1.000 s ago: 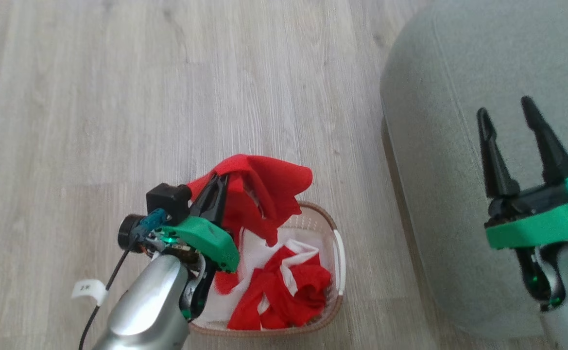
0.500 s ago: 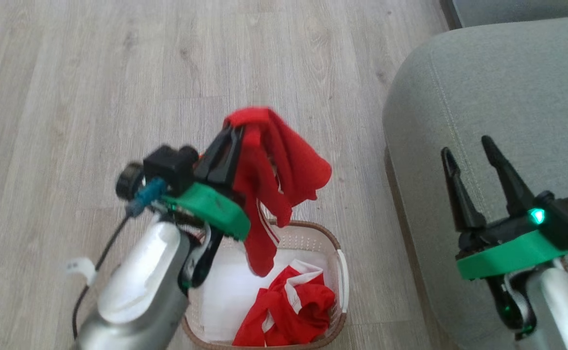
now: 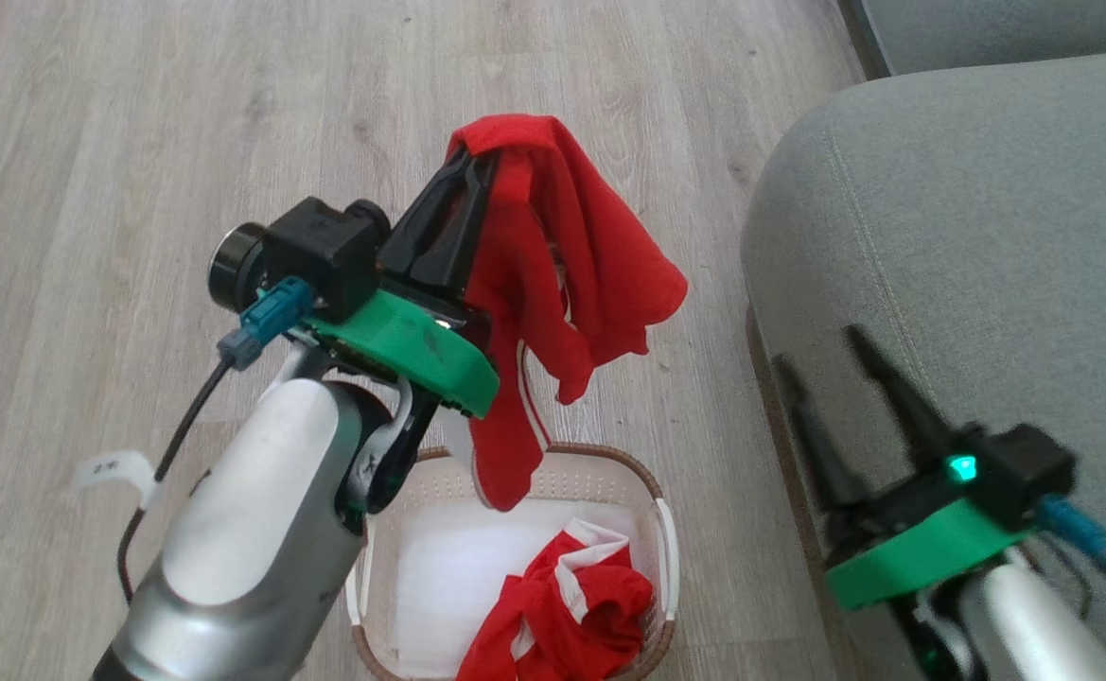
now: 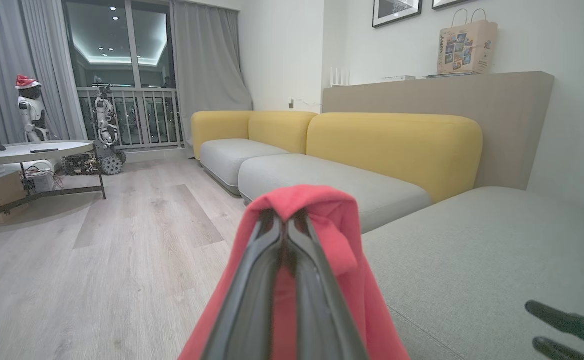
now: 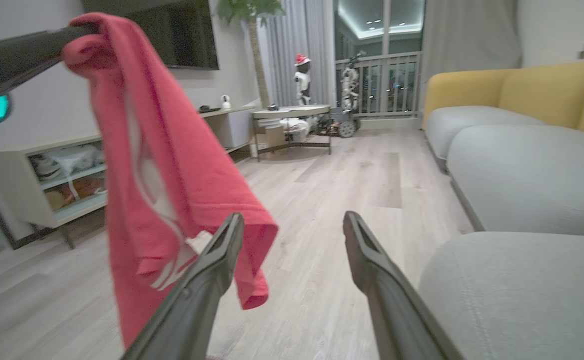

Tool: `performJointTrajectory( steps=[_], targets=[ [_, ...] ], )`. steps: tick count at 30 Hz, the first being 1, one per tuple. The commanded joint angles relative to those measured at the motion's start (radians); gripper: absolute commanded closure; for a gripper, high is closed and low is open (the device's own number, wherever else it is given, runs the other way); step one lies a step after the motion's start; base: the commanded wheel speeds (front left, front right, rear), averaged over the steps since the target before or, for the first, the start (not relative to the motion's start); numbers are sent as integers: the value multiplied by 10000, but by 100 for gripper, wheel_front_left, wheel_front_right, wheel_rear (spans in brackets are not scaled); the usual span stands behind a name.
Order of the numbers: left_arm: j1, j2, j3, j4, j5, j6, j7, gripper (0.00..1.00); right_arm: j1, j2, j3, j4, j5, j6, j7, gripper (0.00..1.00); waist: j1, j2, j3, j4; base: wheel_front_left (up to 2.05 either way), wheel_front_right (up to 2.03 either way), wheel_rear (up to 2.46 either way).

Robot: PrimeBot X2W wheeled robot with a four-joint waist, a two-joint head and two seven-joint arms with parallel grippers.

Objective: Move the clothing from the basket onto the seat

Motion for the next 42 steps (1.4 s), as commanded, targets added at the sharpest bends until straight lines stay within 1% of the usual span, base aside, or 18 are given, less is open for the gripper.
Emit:
performJointTrajectory(
  steps=[1,5,8,11,12,19,25,28,31,36,37,38,39,42],
  targets=[
    [-683,229,313,-435,-13,0,75,100,-286,-250,701,-440,91,-2,-63,0,1,-1,-12,-7,0,0,0],
    [-715,179,191,-428,-40,-28,166,100,-552,-406,1756,-629,451,-2,-63,0,1,-1,-41,-14,0,0,0],
    [-766,141,115,-401,-71,-60,215,100,-909,-491,2457,-544,524,-2,-63,0,1,-1,-70,20,0,0,0],
    [-834,84,13,-378,-91,-108,255,100,-1357,-480,2956,-305,475,-2,-63,0,1,-1,-86,98,0,0,0],
    [-834,84,13,-378,-91,-108,255,100,-1357,-480,2956,-305,475,-2,-63,0,1,-1,-86,98,0,0,0],
    [-794,-60,-243,-427,-193,-212,298,100,-2503,-369,3907,986,484,-2,-63,0,1,-1,-107,358,0,0,0],
    [-808,-273,-525,-528,-285,-296,382,100,-3408,-4,4774,2275,736,-2,-63,0,1,-1,-120,609,0,0,0],
    [-861,-418,-750,-553,-357,-399,436,100,-3866,255,5040,3003,871,-2,-63,0,1,-1,-126,806,0,0,0],
    [-885,-541,-995,-524,-437,-549,456,100,-4008,435,4957,3504,929,-2,-63,0,1,-1,-192,1026,0,0,0],
    [-833,-695,-1264,-451,-588,-638,446,100,-4139,722,4968,4219,924,-2,-63,0,1,-1,-354,1294,0,0,0],
    [-826,-711,-1300,-439,-616,-653,446,100,-4155,761,4921,4359,915,-2,-63,18,1,-1,-376,1338,0,0,0],
    [-819,-719,-1318,-430,-642,-660,449,100,-4179,805,4879,4457,909,-2,-63,67,1,-1,-389,1360,0,0,0],
    [-812,-721,-1327,-418,-662,-664,448,100,-4195,840,4837,4532,903,-2,-63,100,1,-1,-401,1379,0,0,0],
    [-778,-697,-1327,-379,-707,-656,437,100,-4209,893,4773,4668,909,-2,-63,100,1,-1,-433,1407,0,0,0]
  ],
)
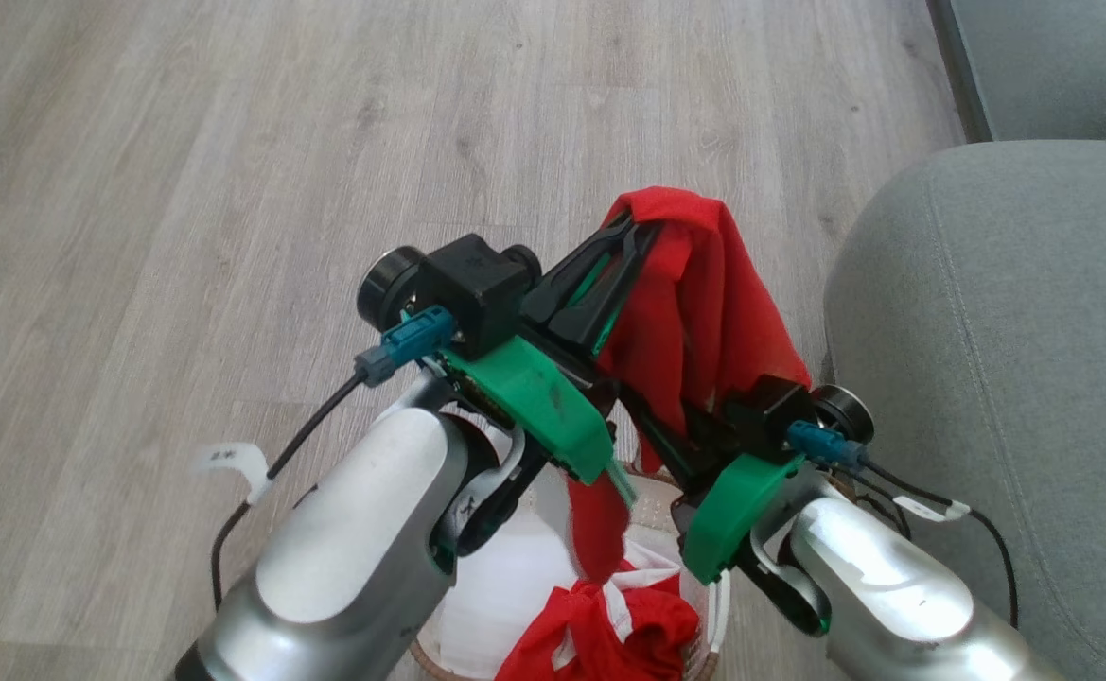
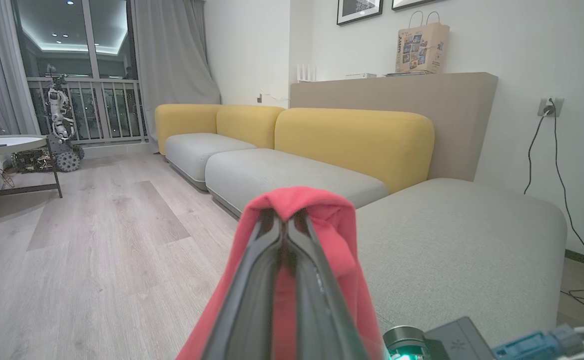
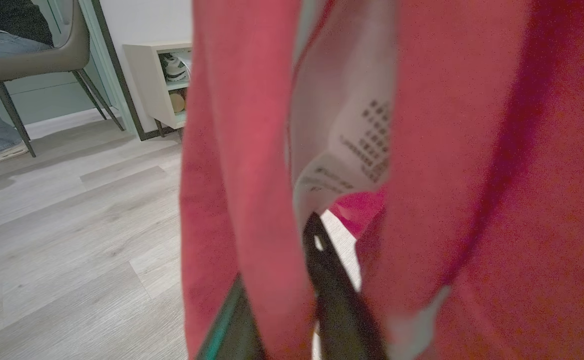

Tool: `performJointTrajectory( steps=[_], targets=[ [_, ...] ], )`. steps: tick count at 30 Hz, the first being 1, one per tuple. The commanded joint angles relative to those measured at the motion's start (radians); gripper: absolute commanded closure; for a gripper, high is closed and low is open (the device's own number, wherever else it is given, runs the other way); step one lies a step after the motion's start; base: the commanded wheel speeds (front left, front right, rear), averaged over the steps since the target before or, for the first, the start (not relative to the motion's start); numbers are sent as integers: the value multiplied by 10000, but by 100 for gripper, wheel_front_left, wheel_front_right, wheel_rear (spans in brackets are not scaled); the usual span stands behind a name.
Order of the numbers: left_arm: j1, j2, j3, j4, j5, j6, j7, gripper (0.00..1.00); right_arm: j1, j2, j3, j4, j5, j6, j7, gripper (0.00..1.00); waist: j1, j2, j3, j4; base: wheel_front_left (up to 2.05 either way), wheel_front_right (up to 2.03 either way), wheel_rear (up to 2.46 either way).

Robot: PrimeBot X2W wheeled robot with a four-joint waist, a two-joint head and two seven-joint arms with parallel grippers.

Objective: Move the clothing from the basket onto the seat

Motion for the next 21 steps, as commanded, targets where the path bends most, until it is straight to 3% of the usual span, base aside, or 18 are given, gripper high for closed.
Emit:
performJointTrajectory(
  steps=[1,14,21],
  targets=[
    [-551,50,335,-296,-72,-14,-47,100,-431,169,-77,-232,31,-2,-65,100,1,0,-13,-6,0,0,0],
    [-34,398,471,-70,-246,200,-124,100,270,-206,-1067,-927,-19,-2,-65,100,1,0,-34,-299,0,0,0],
    [423,500,385,-147,-373,224,-265,100,934,-390,-2467,-1728,-455,-2,-65,100,1,0,6,-604,0,0,0]
  ],
)
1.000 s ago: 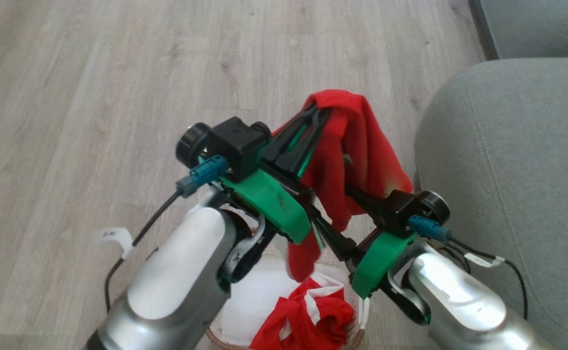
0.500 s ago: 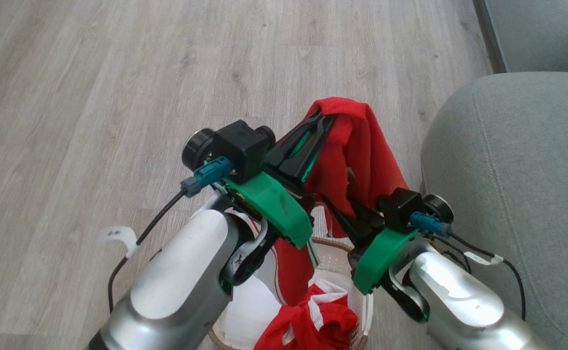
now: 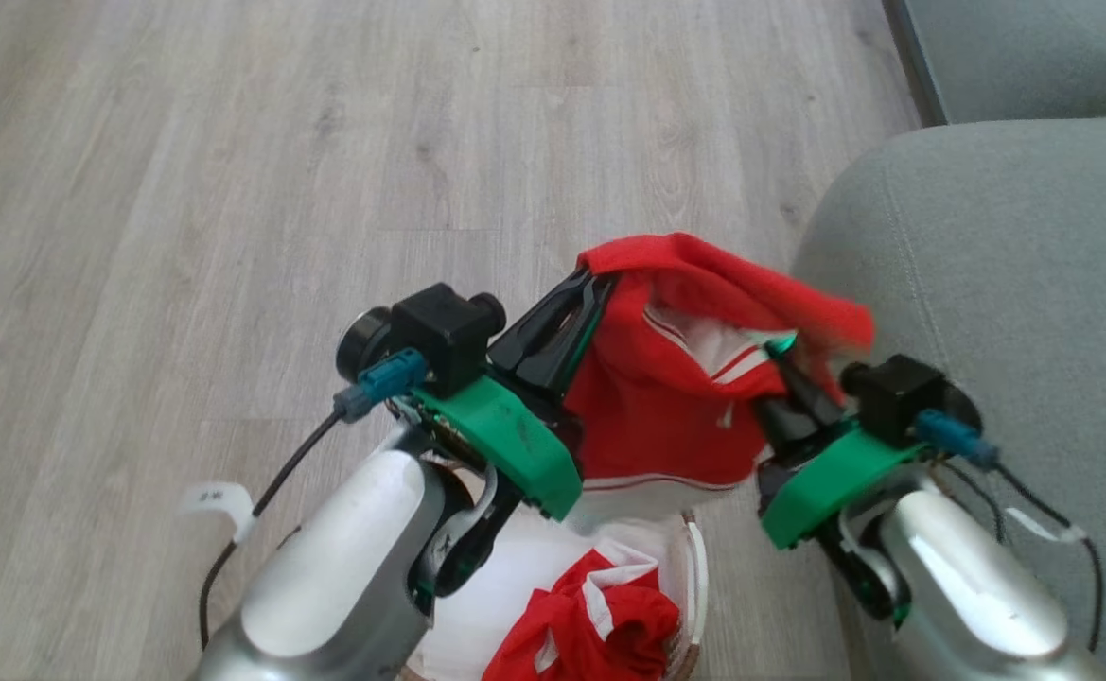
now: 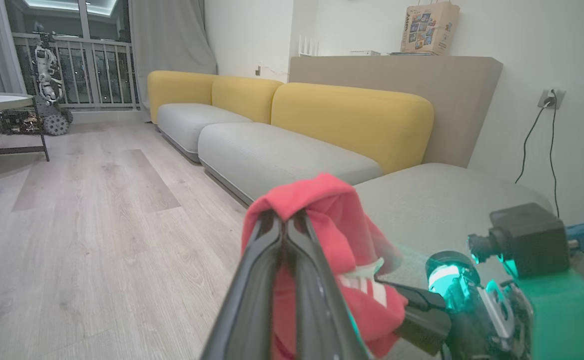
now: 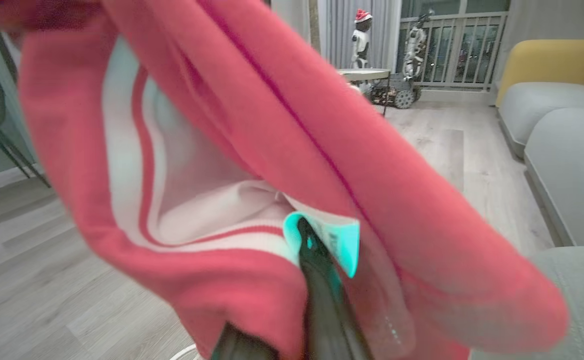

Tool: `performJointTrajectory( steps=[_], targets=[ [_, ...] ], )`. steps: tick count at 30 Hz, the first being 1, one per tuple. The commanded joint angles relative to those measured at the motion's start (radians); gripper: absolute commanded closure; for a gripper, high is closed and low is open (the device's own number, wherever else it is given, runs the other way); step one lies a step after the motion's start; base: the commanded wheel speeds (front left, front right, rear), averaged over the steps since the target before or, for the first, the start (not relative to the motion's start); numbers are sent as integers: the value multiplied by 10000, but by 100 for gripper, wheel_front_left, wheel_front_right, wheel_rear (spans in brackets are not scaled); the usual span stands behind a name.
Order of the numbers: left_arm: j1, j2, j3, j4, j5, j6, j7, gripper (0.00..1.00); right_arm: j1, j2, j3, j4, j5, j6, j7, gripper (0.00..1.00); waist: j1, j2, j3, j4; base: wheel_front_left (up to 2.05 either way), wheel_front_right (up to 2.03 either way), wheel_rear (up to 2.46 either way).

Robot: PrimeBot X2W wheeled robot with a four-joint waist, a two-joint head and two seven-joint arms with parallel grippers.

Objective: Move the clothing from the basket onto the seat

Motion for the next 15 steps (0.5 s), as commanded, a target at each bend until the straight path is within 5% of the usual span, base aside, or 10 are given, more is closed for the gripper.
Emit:
performJointTrajectory(
  steps=[1,3,4,5,6,15],
  targets=[
    [-265,161,344,-378,-47,30,-113,99,-154,-37,-237,-546,-139,-2,-65,100,0,-1,31,-121,0,0,0],
    [-126,156,287,-391,-96,8,-172,84,-58,-81,-614,-795,-281,-2,-65,100,0,-1,71,-261,0,0,0],
    [-67,135,257,-385,-127,0,-198,64,-16,-105,-787,-925,-338,-2,-65,100,0,-1,87,-319,0,0,0],
    [-18,111,237,-375,-151,6,-229,19,20,-131,-929,-1052,-384,-2,-65,100,0,-1,111,-392,0,0,0],
    [16,84,207,-361,-164,6,-260,0,52,-161,-1056,-1181,-425,-2,-65,100,0,-1,135,-465,0,0,0],
    [62,-94,-155,-93,-94,-102,-538,0,265,-470,-1968,-2168,-603,-2,-65,100,0,-1,365,-1395,0,0,0]
  ],
)
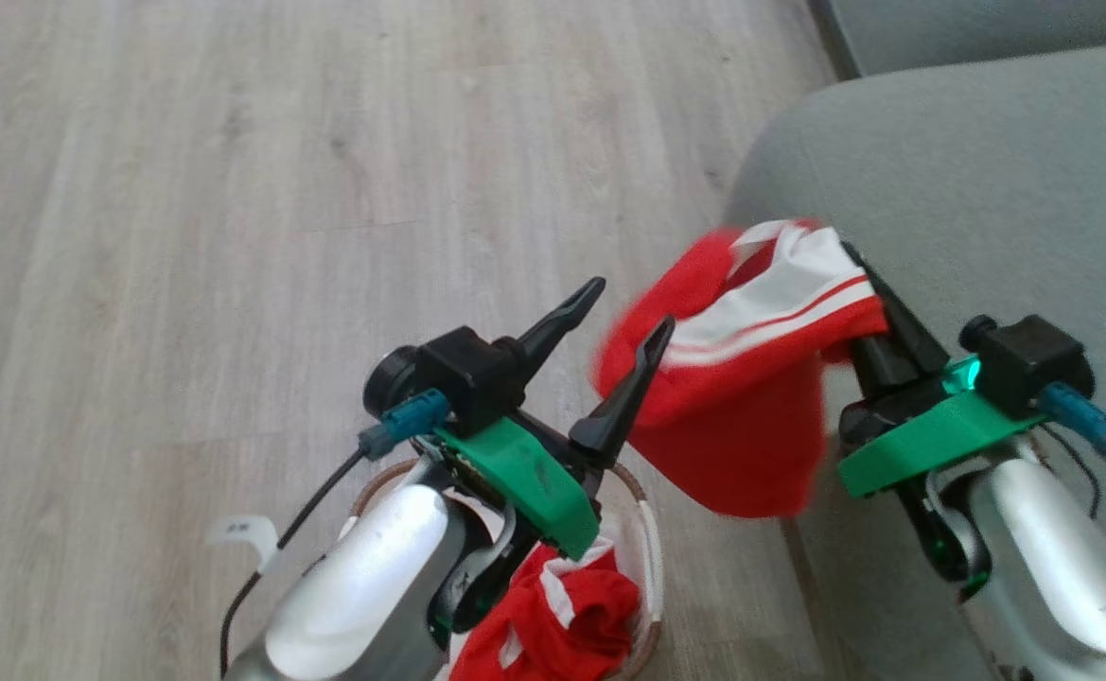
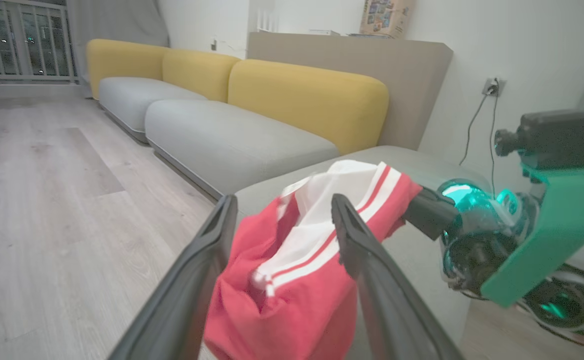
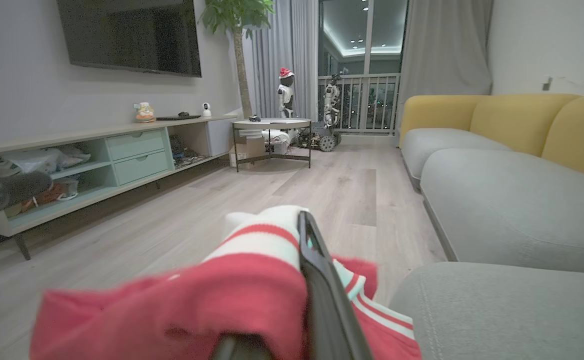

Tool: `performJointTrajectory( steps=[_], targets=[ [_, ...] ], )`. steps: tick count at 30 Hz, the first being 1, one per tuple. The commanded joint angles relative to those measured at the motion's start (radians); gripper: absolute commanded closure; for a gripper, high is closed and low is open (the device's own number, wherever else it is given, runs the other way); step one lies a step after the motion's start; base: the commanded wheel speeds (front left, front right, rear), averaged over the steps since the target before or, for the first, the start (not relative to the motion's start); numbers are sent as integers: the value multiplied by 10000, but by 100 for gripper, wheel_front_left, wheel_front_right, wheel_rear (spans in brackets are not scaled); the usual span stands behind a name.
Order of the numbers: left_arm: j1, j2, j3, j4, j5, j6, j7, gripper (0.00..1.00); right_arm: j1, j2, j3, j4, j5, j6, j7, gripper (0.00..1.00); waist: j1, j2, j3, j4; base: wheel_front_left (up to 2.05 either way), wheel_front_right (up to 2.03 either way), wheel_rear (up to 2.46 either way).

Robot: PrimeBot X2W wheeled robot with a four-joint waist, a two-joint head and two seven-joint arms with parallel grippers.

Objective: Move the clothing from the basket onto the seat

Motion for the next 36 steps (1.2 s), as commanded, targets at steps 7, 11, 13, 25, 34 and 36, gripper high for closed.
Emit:
performJointTrajectory(
  steps=[7,11,13,25,34,36],
  targets=[
    [-494,-22,60,38,298,-35,-402,0,-48,-391,-700,-1173,-159,-2,-65,100,0,0,169,-1166,0,0,0],
    [-543,-15,22,265,398,8,-580,0,38,-549,-1029,-1569,-152,-2,-65,100,0,0,212,-1689,0,0,0],
    [-578,-9,9,379,459,38,-682,0,95,-611,-1100,-1735,-66,-2,-65,100,0,0,227,-1944,0,0,0],
    [-691,3,52,956,548,171,-1109,0,216,-925,-1026,-2420,100,-2,-65,100,0,0,272,-3292,0,0,0],
    [-880,-78,6,1252,583,201,-1289,0,352,-972,-1154,-2723,208,-2,-65,100,0,0,471,-3867,0,0,0],
    [-922,-93,-7,1310,589,202,-1321,0,406,-941,-1248,-2795,209,-2,-65,100,0,0,515,-3906,0,0,0]
  ],
)
